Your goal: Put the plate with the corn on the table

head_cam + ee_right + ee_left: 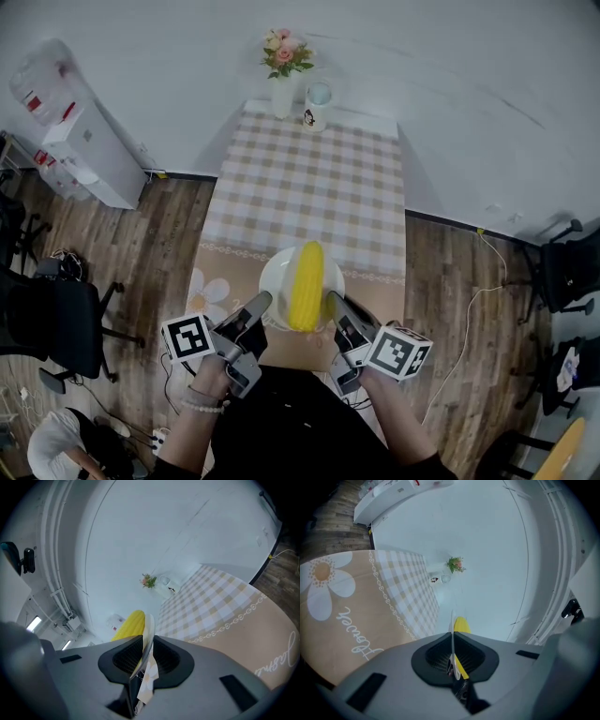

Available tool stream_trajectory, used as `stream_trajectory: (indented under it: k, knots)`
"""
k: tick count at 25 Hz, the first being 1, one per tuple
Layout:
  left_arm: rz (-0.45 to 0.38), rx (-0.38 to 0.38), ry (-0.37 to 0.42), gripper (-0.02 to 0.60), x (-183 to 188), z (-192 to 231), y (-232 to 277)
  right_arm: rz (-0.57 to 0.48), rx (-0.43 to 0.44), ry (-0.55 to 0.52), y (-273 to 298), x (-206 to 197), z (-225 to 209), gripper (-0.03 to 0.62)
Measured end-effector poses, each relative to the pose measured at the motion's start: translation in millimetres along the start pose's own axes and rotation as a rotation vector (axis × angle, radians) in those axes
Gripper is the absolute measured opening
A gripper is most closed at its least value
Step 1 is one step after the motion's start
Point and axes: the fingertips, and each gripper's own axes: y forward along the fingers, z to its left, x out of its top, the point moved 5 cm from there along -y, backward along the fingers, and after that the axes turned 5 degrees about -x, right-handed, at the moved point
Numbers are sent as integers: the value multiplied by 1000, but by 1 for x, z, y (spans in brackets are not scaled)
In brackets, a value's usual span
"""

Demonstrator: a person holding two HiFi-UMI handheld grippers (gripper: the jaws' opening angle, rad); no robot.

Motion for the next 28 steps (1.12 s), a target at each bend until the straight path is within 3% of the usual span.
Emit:
stream_trajectory:
  k: [12,18,22,28]
  knots:
    - [64,18,23,21,19,17,25,-18,-65,25,20,5,-20,87]
    - [86,30,25,21,50,40,11,11,-99,50,57,-18,-17,95]
    - [93,38,49,21,40,50,26,19,-107,61,57,-18,-32,98]
    - [97,43,22,21,60,78,16,39,-135,71,82,-33,-39,98]
